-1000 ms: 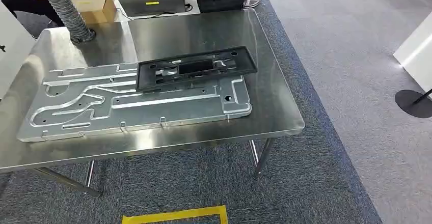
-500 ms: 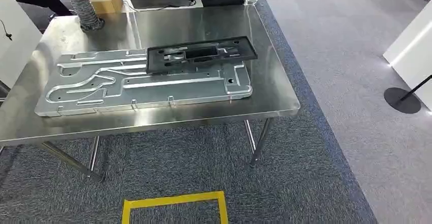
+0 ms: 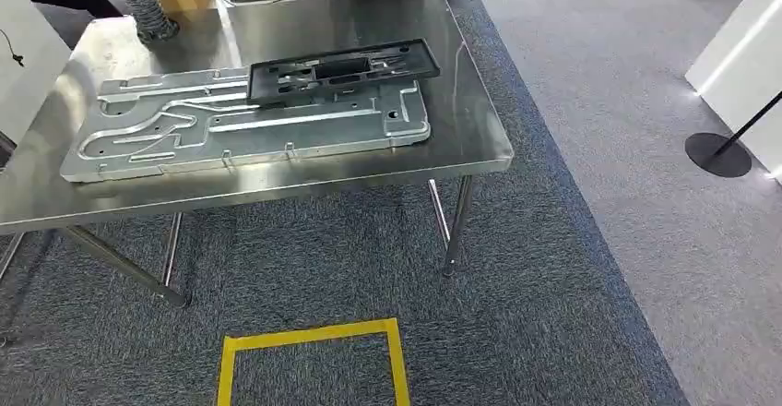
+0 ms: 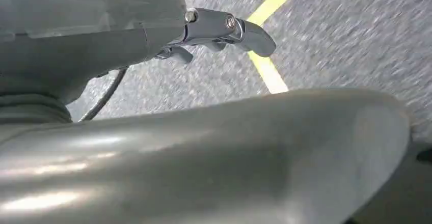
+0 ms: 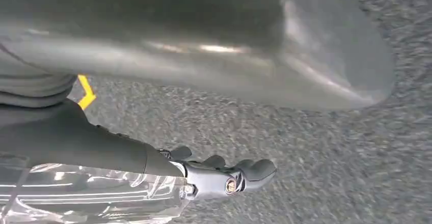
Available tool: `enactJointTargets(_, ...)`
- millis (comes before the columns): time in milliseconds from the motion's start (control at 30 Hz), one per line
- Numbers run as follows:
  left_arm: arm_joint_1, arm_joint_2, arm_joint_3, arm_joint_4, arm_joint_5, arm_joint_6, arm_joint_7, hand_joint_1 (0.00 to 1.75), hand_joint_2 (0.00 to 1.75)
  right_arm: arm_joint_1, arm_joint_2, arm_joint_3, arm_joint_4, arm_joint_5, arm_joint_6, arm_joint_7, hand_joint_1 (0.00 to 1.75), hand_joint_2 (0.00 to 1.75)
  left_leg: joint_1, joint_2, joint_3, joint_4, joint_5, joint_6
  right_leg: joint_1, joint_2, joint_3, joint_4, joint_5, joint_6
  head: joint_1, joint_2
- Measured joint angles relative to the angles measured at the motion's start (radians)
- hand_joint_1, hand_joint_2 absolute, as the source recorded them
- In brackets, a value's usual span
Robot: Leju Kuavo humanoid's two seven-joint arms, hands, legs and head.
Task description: Take the parts from the cabinet and place them on the table.
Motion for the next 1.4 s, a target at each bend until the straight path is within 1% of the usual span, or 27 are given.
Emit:
enactJointTargets(67,-0.002,0.0,-0.003,0.0,0.0,-0.001,0.004,0.0,0.0,0.0,0.003,0.0,0.001,0.002,0.005,0.0,0.0,0.0,0.0,0.0,0.092,-0.106,0.076,0.006,0.0,0.0,-0.029,0.007,0.018,0.006,0.0,0.0)
enactJointTargets(100,-0.004,0.0,-0.004,0.0,0.0,-0.002,0.006,0.0,0.0,0.0,0.004,0.0,0.001,0.003,0.006,0.0,0.0,0.0,0.0,-0.001,0.165,-0.204,0.088,0.012,0.0,0.002,-0.041,0.009,0.028,0.01,0.0,0.0)
enactJointTargets(133,-0.007,0.0,-0.005,0.0,-0.001,-0.002,0.008,0.0,0.0,-0.001,0.007,0.0,0.001,0.003,0.006,0.0,0.0,0.0,-0.003,-0.004,0.234,-0.294,0.066,0.02,0.003,0.002,-0.046,0.012,0.036,0.015,0.0,0.0)
enactJointTargets(167,-0.009,0.001,-0.006,0.0,-0.002,-0.002,0.008,0.0,0.0,-0.001,0.007,0.001,0.001,0.003,0.006,0.0,0.0,0.0,-0.006,-0.005,0.268,-0.364,0.049,0.026,0.006,0.002,-0.051,0.014,0.045,0.021,0.0,0.0)
enactJointTargets(233,-0.009,0.001,-0.009,0.0,-0.006,-0.006,0.009,0.0,0.0,-0.001,0.008,0.001,0.001,0.004,0.006,0.003,0.0,0.0,-0.01,-0.004,0.249,-0.358,0.054,0.038,0.003,0.001,-0.054,0.005,0.069,0.034,0.0,0.0)
enactJointTargets(300,-0.005,0.001,-0.012,0.0,-0.007,-0.007,0.01,0.0,0.0,-0.001,0.007,0.001,0.001,0.005,0.006,0.004,0.0,0.0,-0.001,0.0,0.238,-0.366,0.073,0.054,0.0,0.003,-0.059,0.008,0.069,0.047,0.0,0.0)
enactJointTargets(367,-0.006,0.001,-0.014,0.0,-0.007,-0.003,0.007,0.0,0.0,0.001,0.008,0.001,0.001,0.005,0.006,0.004,0.0,0.0,-0.004,0.003,0.219,-0.365,0.088,0.068,-0.001,0.003,-0.09,0.091,-0.034,0.05,0.0,0.0)
enactJointTargets(433,-0.005,0.001,-0.017,0.0,-0.007,-0.001,0.005,0.0,0.0,0.001,0.008,0.001,0.001,0.005,0.009,0.002,0.0,0.0,-0.008,0.005,0.197,-0.364,0.105,0.071,0.0,0.004,-0.136,0.248,-0.129,0.054,0.0,0.0)
enactJointTargets(467,-0.005,0.001,-0.017,0.0,-0.008,-0.001,0.003,0.0,0.0,0.002,0.008,0.001,0.001,0.005,0.011,-0.001,0.0,0.0,-0.011,0.005,0.186,-0.362,0.113,0.071,0.0,0.004,-0.147,0.308,-0.135,0.054,0.0,0.0)
enactJointTargets(500,-0.005,0.001,-0.017,0.0,-0.008,0.0,0.002,0.0,0.0,0.003,0.008,0.001,0.001,0.005,0.013,-0.002,0.0,0.0,-0.013,0.01,0.174,-0.359,0.119,0.072,0.001,0.003,-0.14,0.322,-0.115,0.053,0.0,0.0)
enactJointTargets(533,-0.005,0.001,-0.017,0.0,-0.008,0.001,0.001,0.0,0.0,0.004,0.008,0.001,0.001,0.005,0.019,-0.003,0.0,0.0,-0.015,0.019,0.164,-0.355,0.123,0.073,0.002,0.003,-0.108,0.29,-0.083,0.05,0.0,0.0)
enactJointTargets(600,-0.004,0.001,-0.018,0.0,-0.008,0.002,-0.003,0.0,0.0,0.001,0.008,0.001,0.001,0.005,0.027,-0.003,0.0,0.0,-0.017,0.029,0.157,-0.348,0.126,0.071,0.007,-0.012,0.016,0.112,-0.037,0.038,0.0,0.0)
enactJointTargets(633,-0.004,0.0,-0.018,0.0,-0.008,0.002,-0.004,0.0,0.0,-0.002,0.008,0.001,0.001,0.005,0.028,-0.003,0.0,0.0,-0.018,0.037,0.157,-0.345,0.127,0.069,0.014,-0.053,0.079,0.02,-0.045,0.029,0.0,0.0)
enactJointTargets(667,-0.002,-0.001,-0.018,0.0,-0.008,0.002,-0.005,0.0,0.0,-0.007,0.008,0.001,0.001,0.005,0.028,-0.003,0.0,0.0,-0.023,0.045,0.151,-0.341,0.128,0.063,0.025,-0.062,0.094,-0.019,-0.054,0.023,0.0,0.0)
enactJointTargets(767,-0.005,-0.001,-0.018,0.0,-0.008,0.002,-0.004,0.0,0.0,-0.002,0.008,0.001,0.001,0.003,0.028,-0.003,0.0,0.0,-0.023,0.072,0.154,-0.343,0.133,0.051,0.027,-0.036,0.08,-0.02,-0.048,0.008,0.0,0.0)
enactJointTargets(800,-0.007,0.0,-0.018,0.0,-0.008,0.002,-0.004,0.0,0.0,-0.001,0.009,0.001,0.001,0.002,0.028,-0.002,0.0,0.0,-0.028,0.077,0.153,-0.34,0.129,0.046,0.015,-0.026,0.082,-0.034,-0.039,0.0,0.0,0.0)
enactJointTargets(867,-0.007,0.001,-0.018,0.0,-0.008,0.002,-0.003,0.0,0.0,-0.002,0.011,0.001,0.001,0.0,0.03,0.001,0.0,0.0,-0.019,0.019,0.119,-0.261,0.063,0.032,0.012,-0.012,0.077,-0.038,-0.028,-0.008,0.0,0.0)
enactJointTargets(933,-0.004,0.001,-0.018,0.0,-0.007,0.002,-0.003,0.0,0.0,-0.003,0.013,0.001,0.002,0.0,0.03,0.003,0.0,0.0,-0.011,0.003,0.047,-0.092,-0.019,0.023,0.012,0.006,0.068,-0.036,-0.023,-0.01,0.0,0.0)
enactJointTargets(967,-0.002,0.002,-0.018,0.0,-0.007,0.002,-0.002,0.0,0.0,-0.002,0.014,0.001,0.002,0.0,0.03,0.004,0.0,0.0,-0.01,0.001,0.02,-0.029,-0.035,0.02,0.012,0.016,0.065,-0.033,-0.022,-0.01,0.0,0.0)
enactJointTargets(1000,-0.001,0.002,-0.018,0.0,-0.006,0.002,-0.002,0.0,0.0,-0.001,0.013,0.001,0.001,0.0,0.03,0.006,0.0,0.0,-0.007,0.001,0.013,-0.012,-0.024,0.017,0.011,0.026,0.061,-0.028,-0.022,-0.009,0.0,0.0)
enactJointTargets(1033,0.0,0.002,-0.018,0.0,-0.006,0.002,-0.002,0.0,0.0,-0.001,0.014,0.001,0.001,0.0,0.029,0.006,0.0,0.0,-0.003,0.001,0.029,-0.045,0.011,0.016,0.011,0.031,0.058,-0.022,-0.022,-0.009,0.0,0.0)
enactJointTargets(1100,-0.002,0.003,-0.018,0.0,-0.004,0.005,-0.002,0.0,0.0,0.0,0.015,0.001,0.002,0.006,0.028,0.005,0.0,0.0,0.0,0.0,0.113,-0.218,0.106,0.018,0.01,0.042,0.056,-0.014,-0.026,-0.004,0.0,0.0)
enactJointTargets(1133,-0.004,0.003,-0.018,0.0,-0.003,0.006,-0.003,0.0,0.0,0.0,0.015,0.001,0.001,0.01,0.027,0.005,0.0,0.0,0.002,-0.004,0.15,-0.298,0.125,0.021,0.01,0.046,0.055,-0.01,-0.028,0.0,0.0,0.0)
enactJointTargets(1167,-0.005,0.003,-0.018,0.0,0.0,0.006,-0.004,0.0,0.0,0.0,0.015,0.001,0.002,0.013,0.027,0.005,0.0,0.0,-0.003,-0.011,0.17,-0.316,0.113,0.025,0.014,0.048,0.051,-0.006,-0.027,0.007,0.0,0.0)
enactJointTargets(1300,-0.004,0.004,-0.018,0.0,0.003,0.007,0.002,0.0,0.0,0.0,0.014,0.001,0.001,0.018,0.026,0.003,0.0,0.0,-0.002,-0.009,0.15,-0.327,0.129,0.053,0.015,0.05,0.04,-0.005,-0.013,0.034,0.0,0.0)
enactJointTargets(1367,-0.008,0.004,-0.017,0.0,0.005,0.001,0.008,0.0,0.0,0.0,0.014,0.001,0.002,0.022,0.026,0.004,0.0,0.0,-0.001,-0.004,0.14,-0.333,0.142,0.069,0.009,0.022,0.015,0.054,-0.075,0.04,0.0,0.0)
enactJointTargets(1400,-0.008,0.004,-0.017,0.0,0.011,0.0,0.008,0.0,0.0,-0.002,0.014,0.001,0.002,0.024,0.026,0.004,0.0,0.0,-0.002,-0.002,0.132,-0.331,0.146,0.072,0.008,0.017,-0.018,0.133,-0.126,0.045,0.0,0.0)
